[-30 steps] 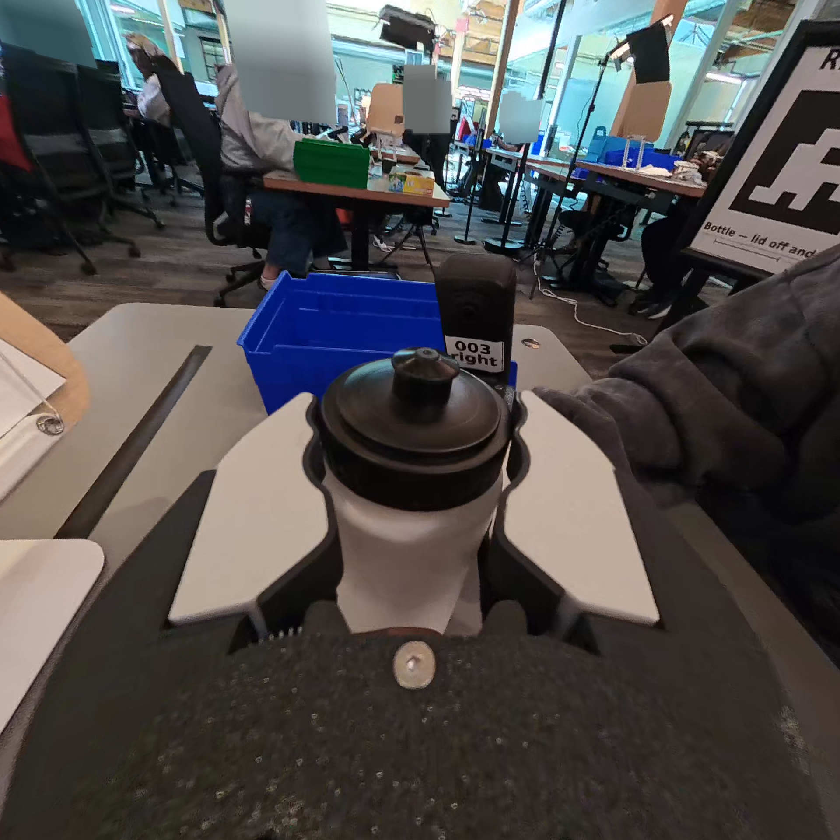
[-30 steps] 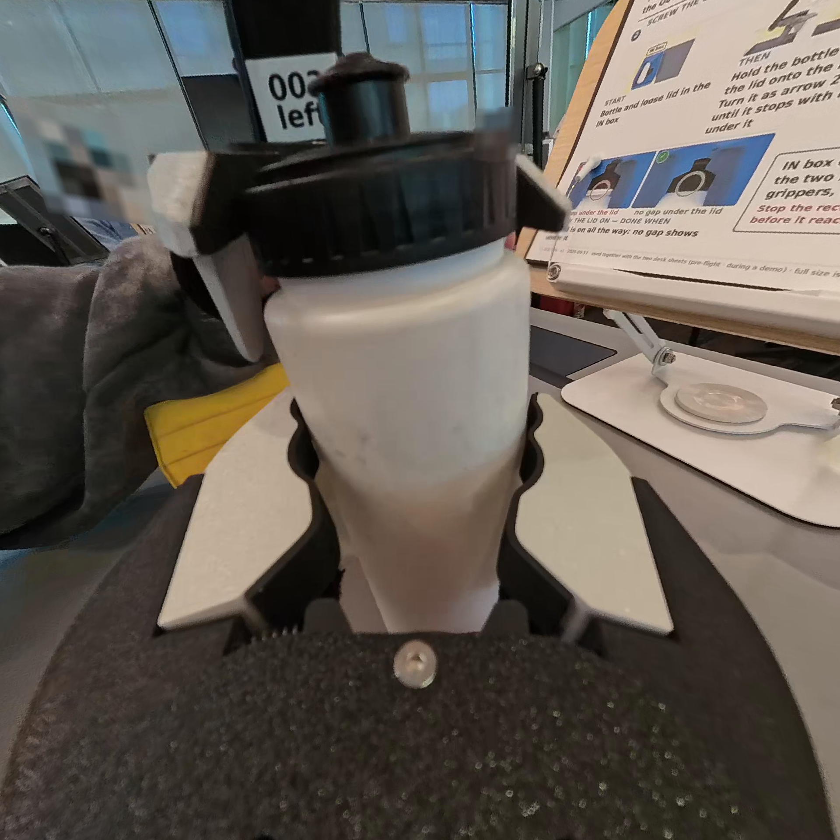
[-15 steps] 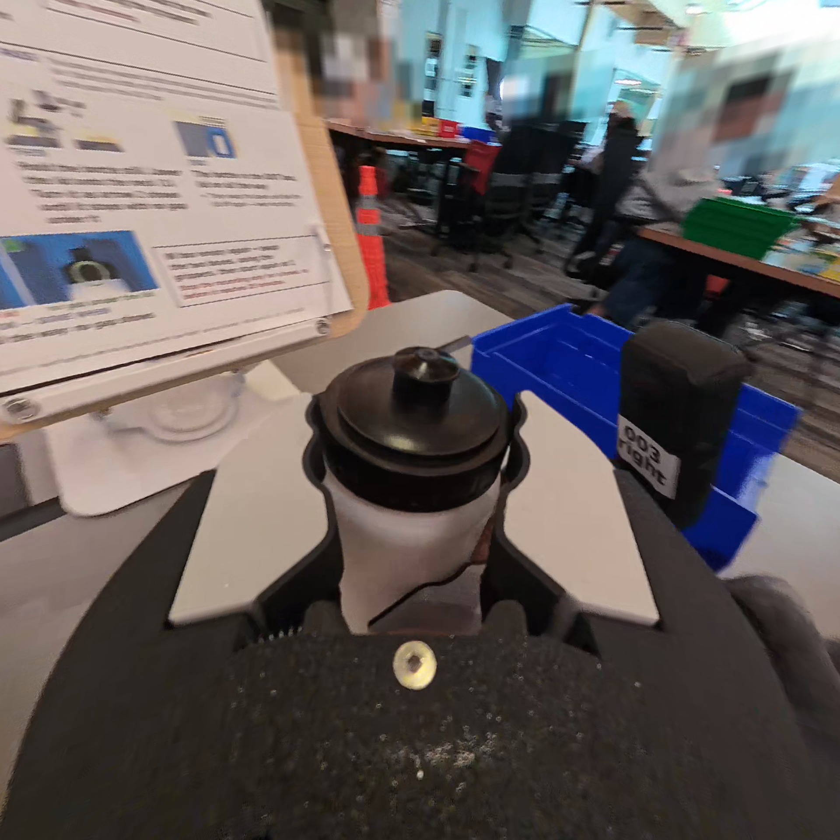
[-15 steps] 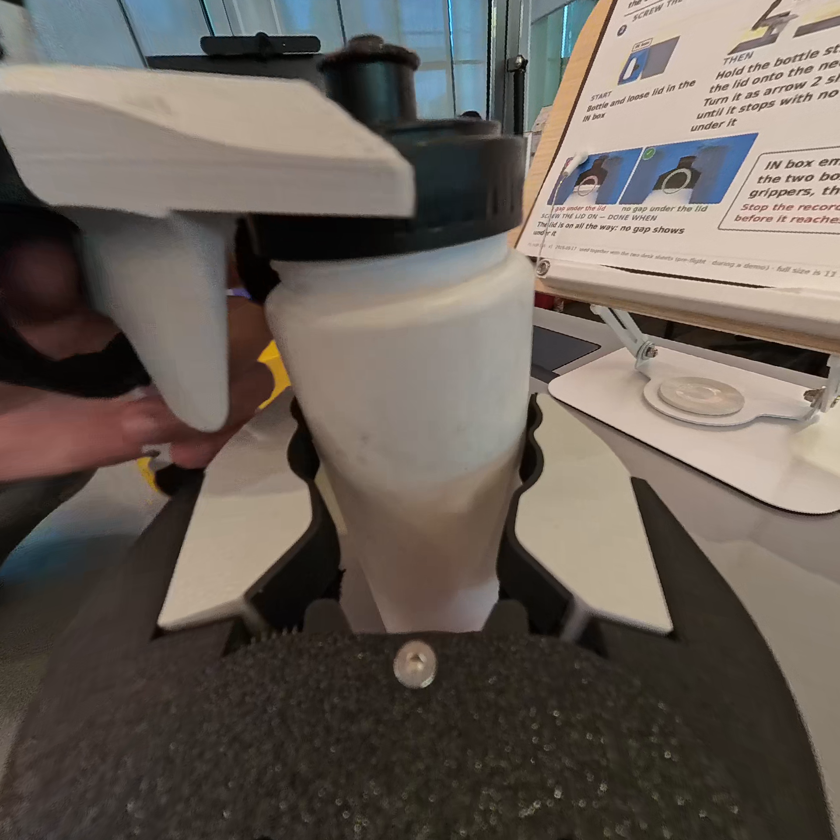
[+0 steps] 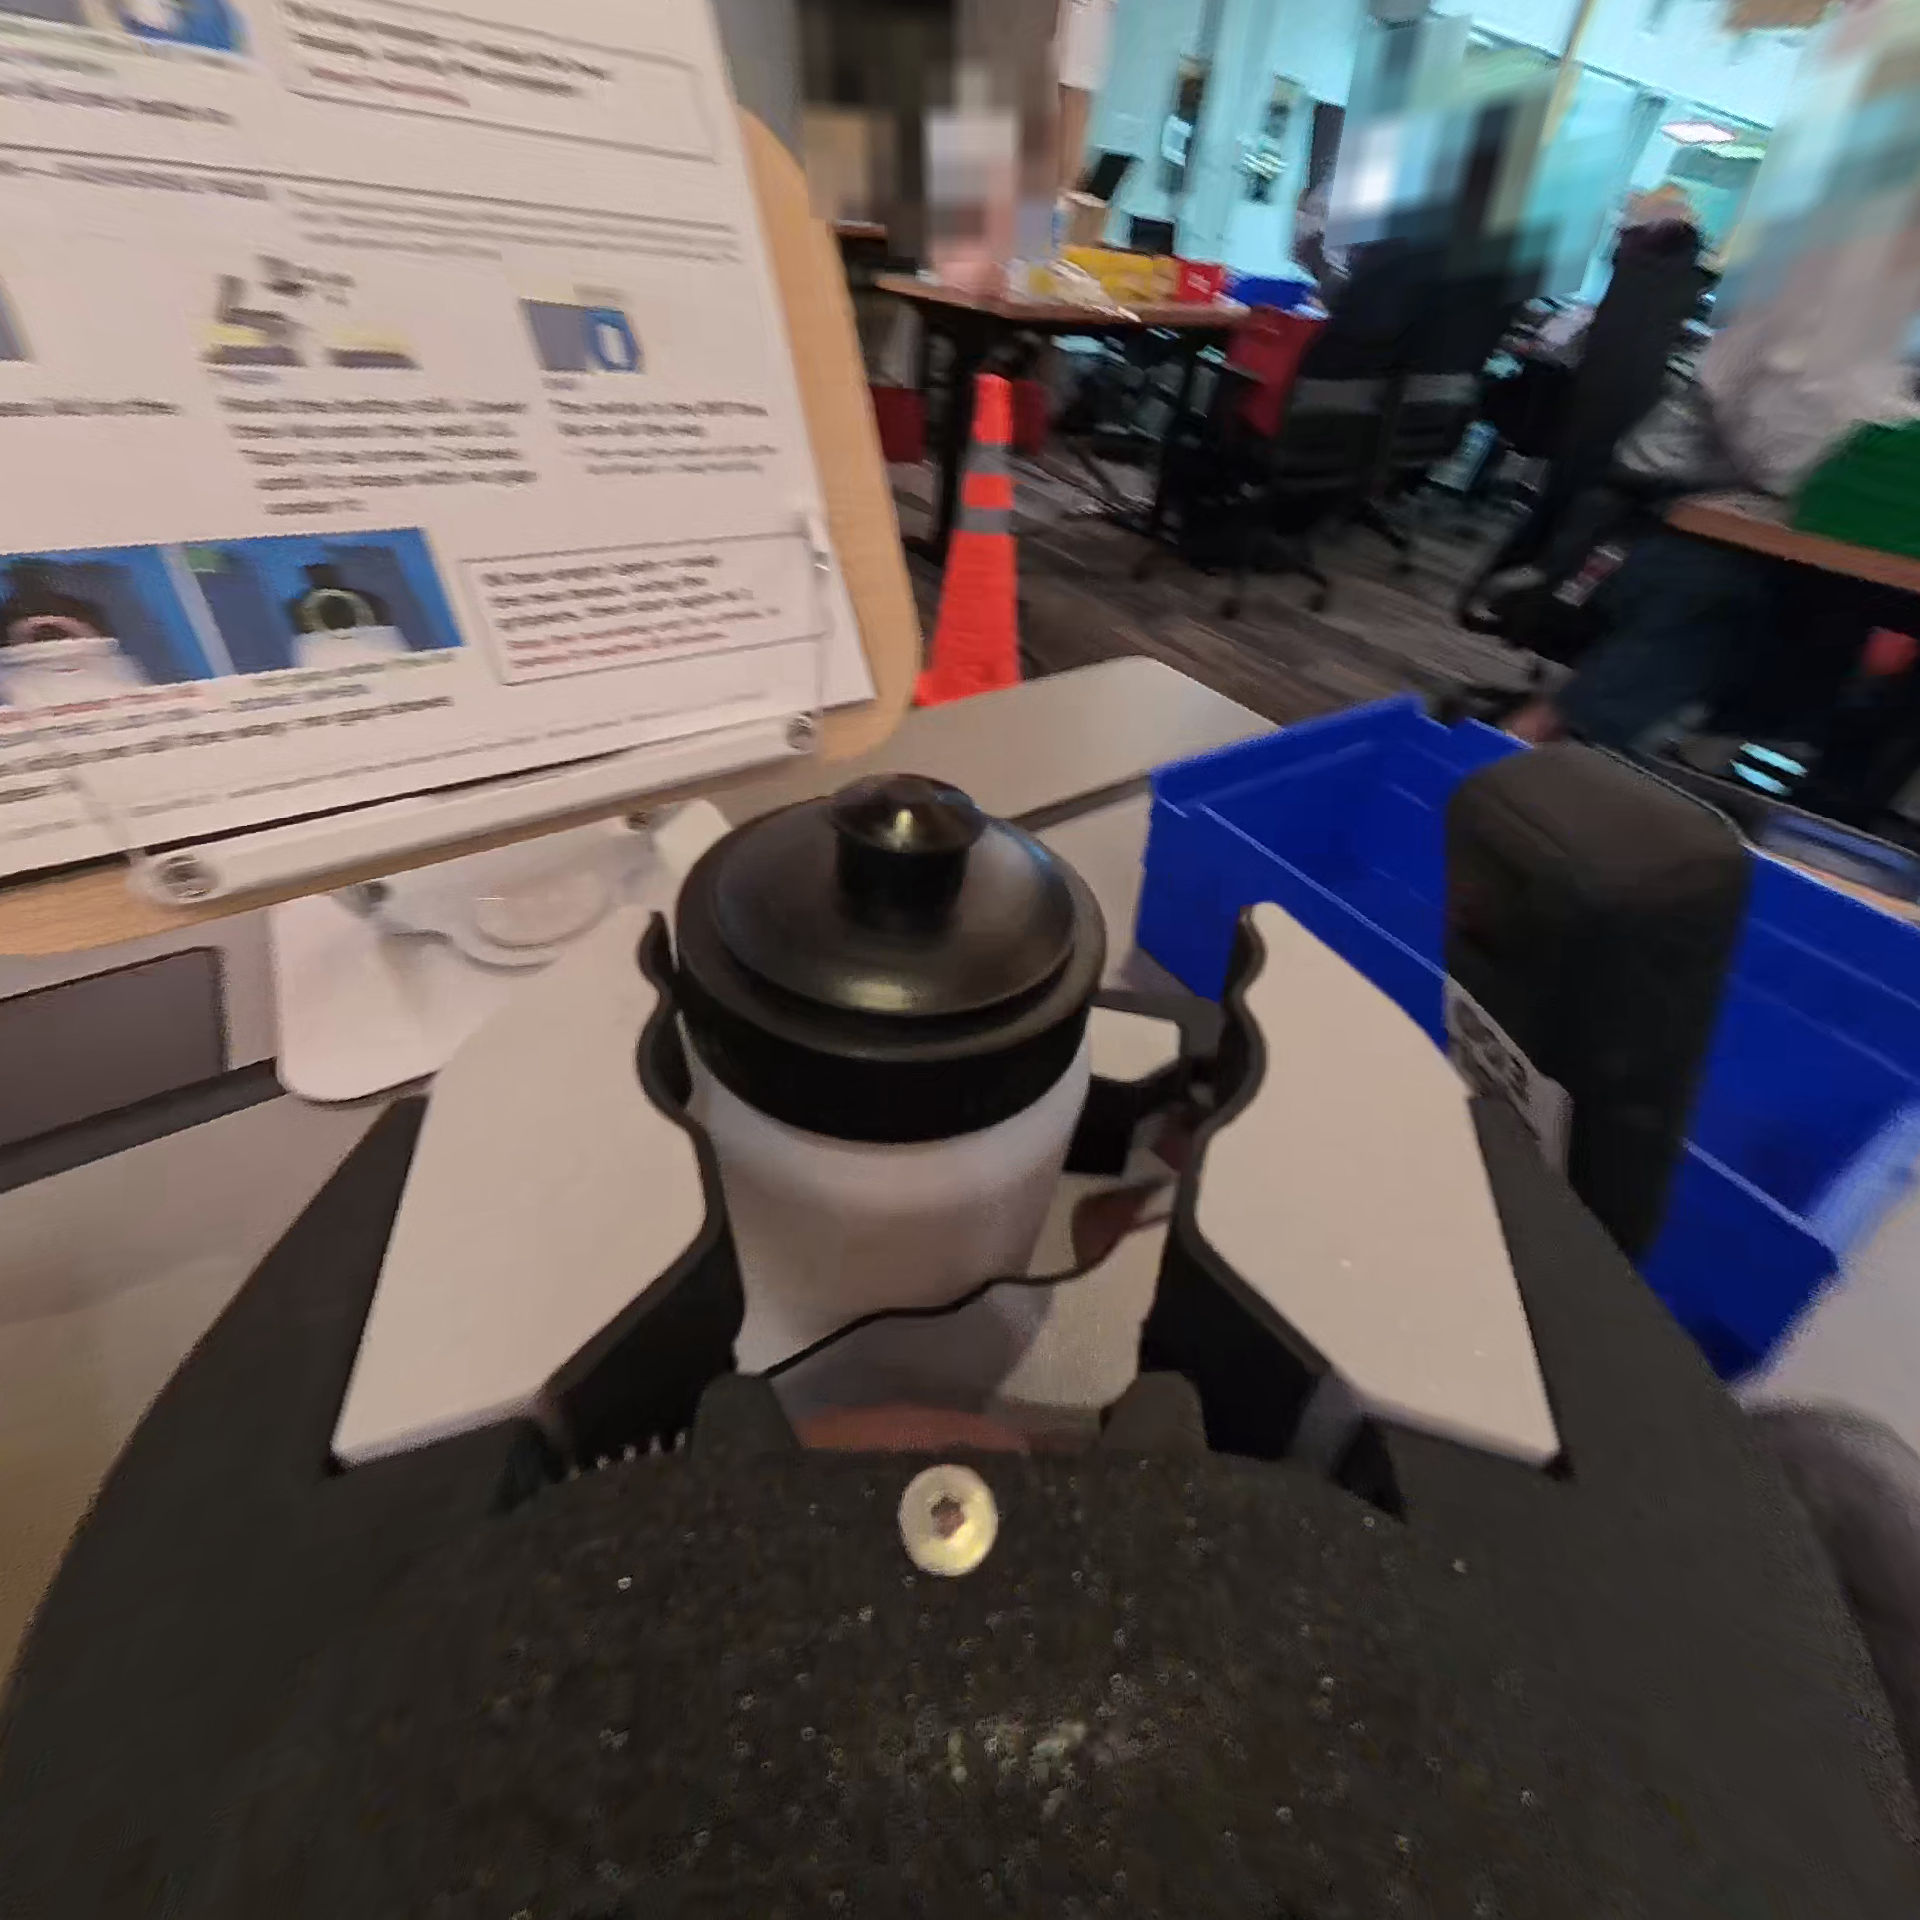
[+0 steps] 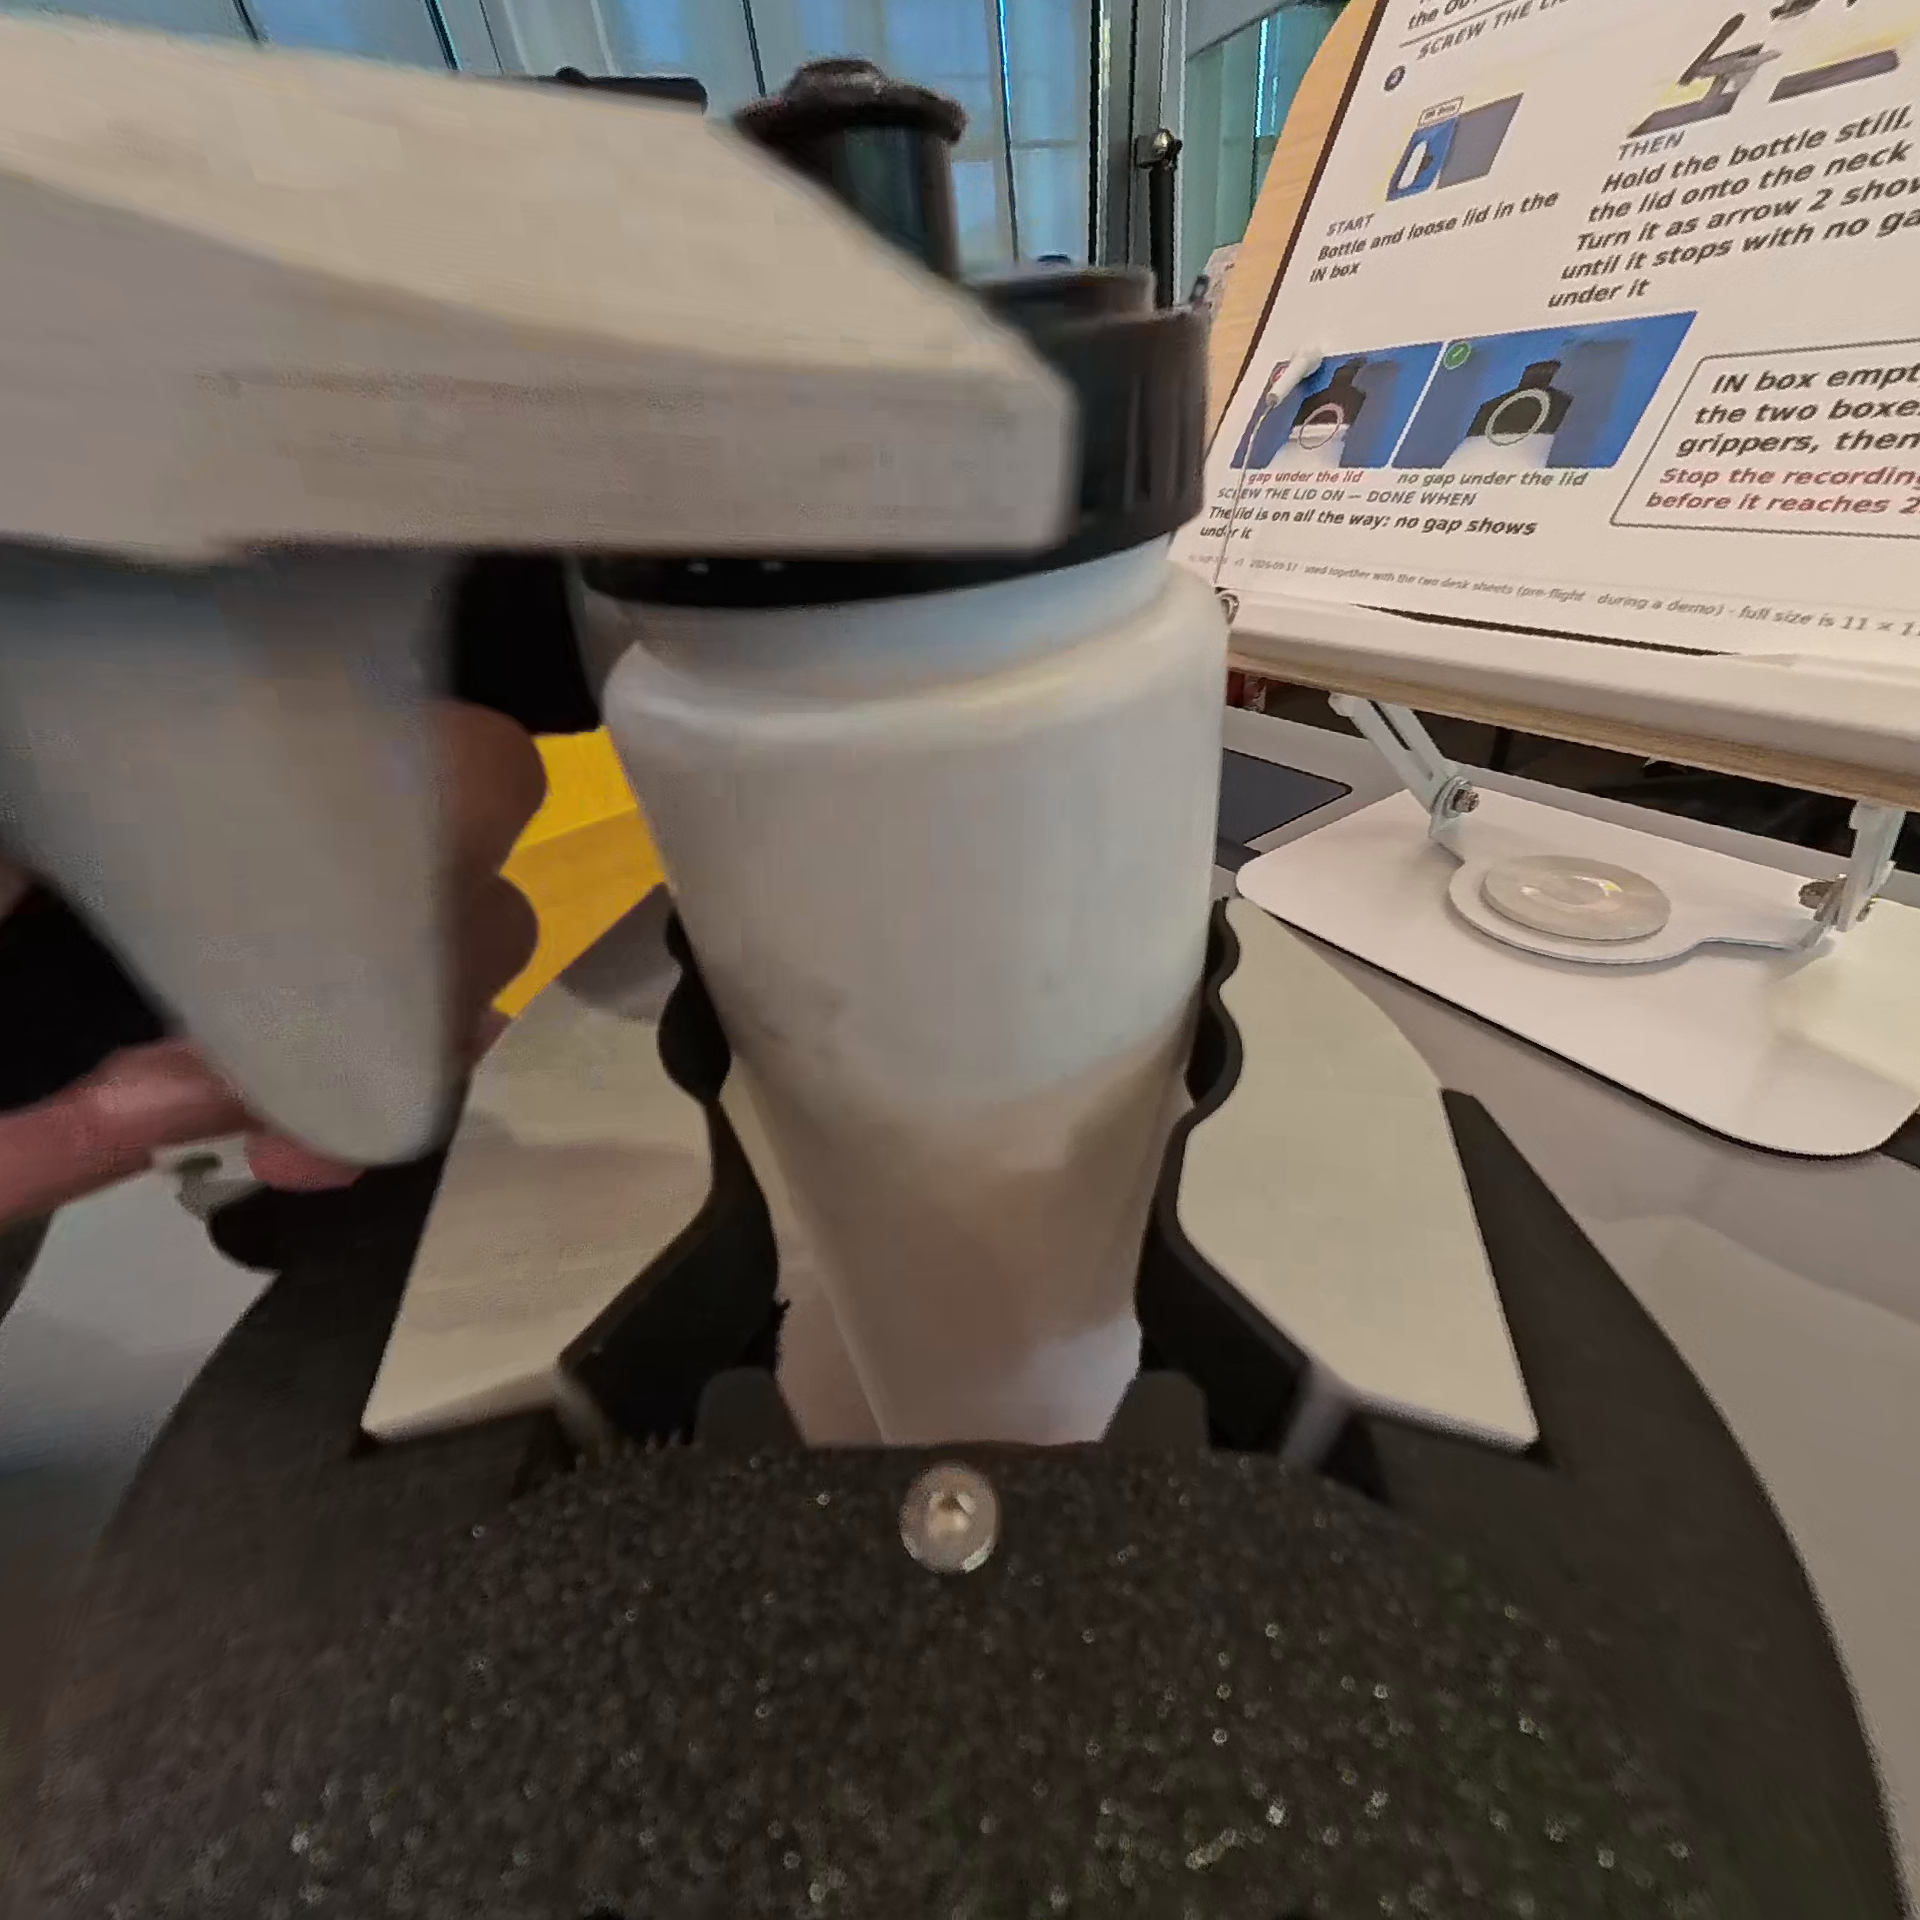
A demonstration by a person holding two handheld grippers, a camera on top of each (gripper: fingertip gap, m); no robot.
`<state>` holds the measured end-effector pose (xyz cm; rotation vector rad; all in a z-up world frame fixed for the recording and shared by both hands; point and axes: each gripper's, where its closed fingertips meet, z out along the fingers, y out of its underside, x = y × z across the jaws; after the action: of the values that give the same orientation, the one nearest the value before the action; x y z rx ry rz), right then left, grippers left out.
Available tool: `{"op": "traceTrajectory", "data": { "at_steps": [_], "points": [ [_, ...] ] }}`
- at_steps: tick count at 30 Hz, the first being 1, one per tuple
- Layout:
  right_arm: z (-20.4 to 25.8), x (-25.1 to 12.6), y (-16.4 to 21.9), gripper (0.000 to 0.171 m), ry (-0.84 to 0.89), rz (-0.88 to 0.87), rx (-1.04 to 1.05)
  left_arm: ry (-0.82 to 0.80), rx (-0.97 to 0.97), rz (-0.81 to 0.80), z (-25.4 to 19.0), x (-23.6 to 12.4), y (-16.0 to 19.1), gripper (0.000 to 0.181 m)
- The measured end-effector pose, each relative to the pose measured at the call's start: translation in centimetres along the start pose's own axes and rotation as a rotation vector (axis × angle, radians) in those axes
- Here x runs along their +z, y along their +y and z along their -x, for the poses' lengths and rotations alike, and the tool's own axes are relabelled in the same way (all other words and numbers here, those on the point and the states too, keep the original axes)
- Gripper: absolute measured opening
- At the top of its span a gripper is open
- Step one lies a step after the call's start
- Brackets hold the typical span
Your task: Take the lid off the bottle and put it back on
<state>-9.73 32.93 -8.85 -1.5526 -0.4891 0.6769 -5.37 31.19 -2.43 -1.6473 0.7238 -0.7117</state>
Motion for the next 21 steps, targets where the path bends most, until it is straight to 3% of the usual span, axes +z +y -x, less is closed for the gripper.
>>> {"op": "traceTrajectory", "data": {
  "at_steps": [3,7,8,15,21],
  "points": [
    [0.1,0.1,0.0,0.088,-0.014,-0.002,-0.004,0.291,0.06,0.069,-1.4,-2.4,0.1,0.114],
    [0.2,0.0,0.0,0.089,-0.031,-0.01,0.002,0.54,0.01,0.015,1.0,-5.0,-2.6,0.093],
    [0.2,0.1,0.0,0.089,-0.031,-0.01,0.002,0.602,-0.022,0.011,1.7,-5.2,-3.2,0.095],
    [0.2,0.2,0.1,0.089,-0.044,-0.007,0.007,1.06,-0.051,0.142,2.7,-4.2,-1.9,0.111],
    [0.2,0.4,0.1,0.089,-0.055,-0.01,0.019,1.229,0.019,0.152,0.3,-2.6,-0.3,0.104]
  ]
}}
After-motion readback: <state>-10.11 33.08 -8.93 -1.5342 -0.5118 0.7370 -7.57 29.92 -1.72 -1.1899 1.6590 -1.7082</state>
